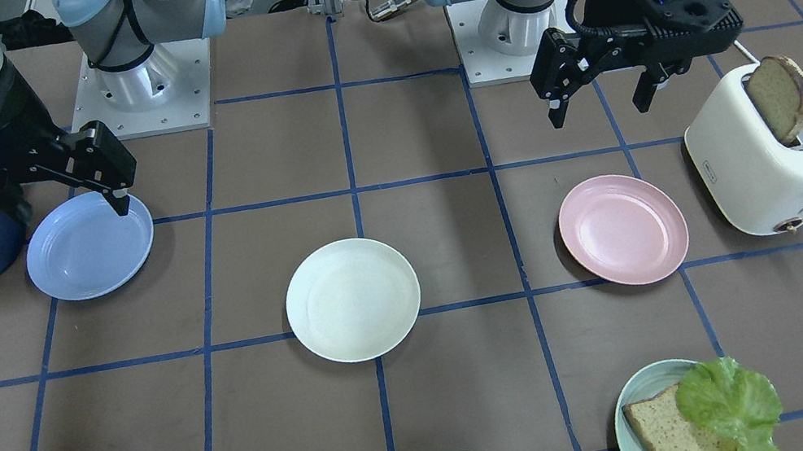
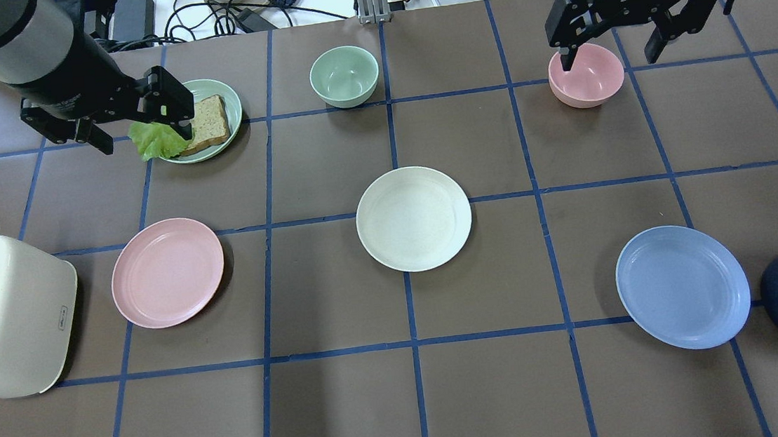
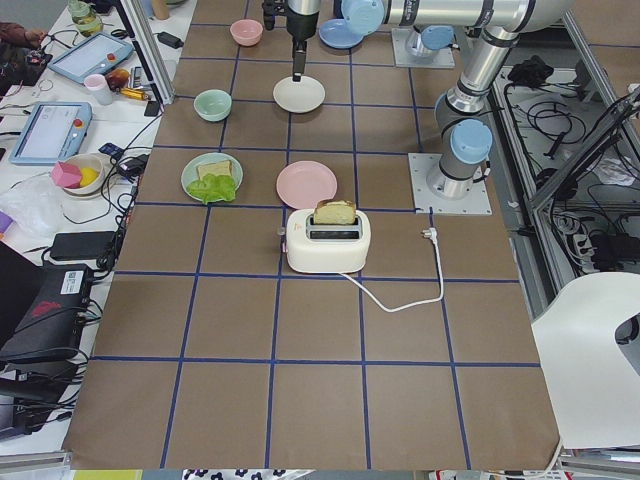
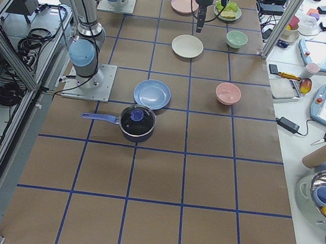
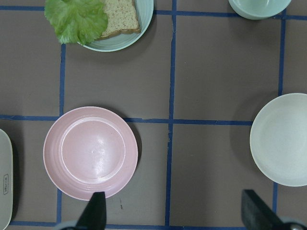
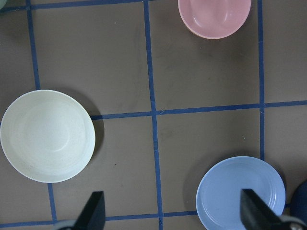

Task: Stack three plates with pink and blue
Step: 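Move the left gripper down over the pink plate near the toaster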

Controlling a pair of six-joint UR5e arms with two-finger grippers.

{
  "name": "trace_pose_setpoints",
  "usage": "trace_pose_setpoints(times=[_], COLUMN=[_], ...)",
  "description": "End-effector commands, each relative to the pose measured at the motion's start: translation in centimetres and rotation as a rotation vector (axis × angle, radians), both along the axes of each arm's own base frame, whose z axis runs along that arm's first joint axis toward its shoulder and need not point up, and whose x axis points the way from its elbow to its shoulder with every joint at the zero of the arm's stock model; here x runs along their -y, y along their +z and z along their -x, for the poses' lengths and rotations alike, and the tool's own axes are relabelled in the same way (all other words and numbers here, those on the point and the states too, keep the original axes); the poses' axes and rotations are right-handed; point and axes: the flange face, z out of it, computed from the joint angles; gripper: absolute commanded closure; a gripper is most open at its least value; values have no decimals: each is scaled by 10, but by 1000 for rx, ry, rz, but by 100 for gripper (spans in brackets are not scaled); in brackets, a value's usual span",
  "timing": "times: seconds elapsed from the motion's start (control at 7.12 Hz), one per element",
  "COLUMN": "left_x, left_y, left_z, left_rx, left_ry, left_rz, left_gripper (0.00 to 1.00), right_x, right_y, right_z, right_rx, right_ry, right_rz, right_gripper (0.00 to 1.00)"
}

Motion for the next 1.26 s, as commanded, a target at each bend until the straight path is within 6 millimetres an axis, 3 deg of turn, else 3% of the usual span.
trace_pose_setpoints(times=[0.0,0.42,0.56,1.12], left_x=[1,2,1,-19], left_y=[-2,-5,-15,-83], left_z=[0,1,3,6], left_rx=[-4,-5,-14,-10], left_ry=[0,-2,-2,-17], left_rz=[-4,-10,-27,-162], left_gripper=[0,0,0,0], right_x=[0,0,0,0], right_y=[0,0,0,0], right_z=[0,0,0,0], right_rx=[0,0,0,0], right_ry=[0,0,0,0], right_rz=[-1,-1,0,-1], right_gripper=[0,0,0,0])
